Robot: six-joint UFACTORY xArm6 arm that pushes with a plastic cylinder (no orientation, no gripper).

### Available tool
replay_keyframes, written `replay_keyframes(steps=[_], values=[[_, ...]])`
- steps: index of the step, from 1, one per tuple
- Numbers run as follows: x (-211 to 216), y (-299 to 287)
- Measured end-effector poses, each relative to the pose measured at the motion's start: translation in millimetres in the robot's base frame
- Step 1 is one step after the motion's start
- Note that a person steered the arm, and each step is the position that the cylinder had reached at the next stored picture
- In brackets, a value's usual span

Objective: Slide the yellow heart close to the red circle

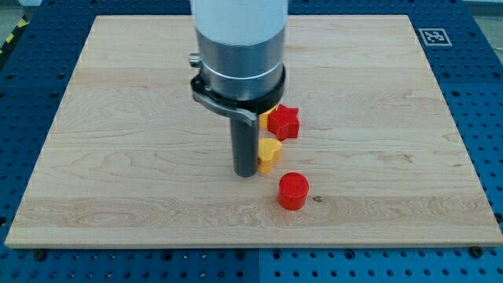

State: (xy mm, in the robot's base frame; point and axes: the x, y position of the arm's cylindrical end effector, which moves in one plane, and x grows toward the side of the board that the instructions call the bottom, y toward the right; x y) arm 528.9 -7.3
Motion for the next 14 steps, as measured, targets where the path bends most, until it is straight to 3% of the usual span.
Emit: replay_keyframes(steps=[2,4,5,9,12,13,14], values=[[10,11],[-8,-78],[-29,-87],[-40,9],[-34,12],[-27,-7],[27,-28]])
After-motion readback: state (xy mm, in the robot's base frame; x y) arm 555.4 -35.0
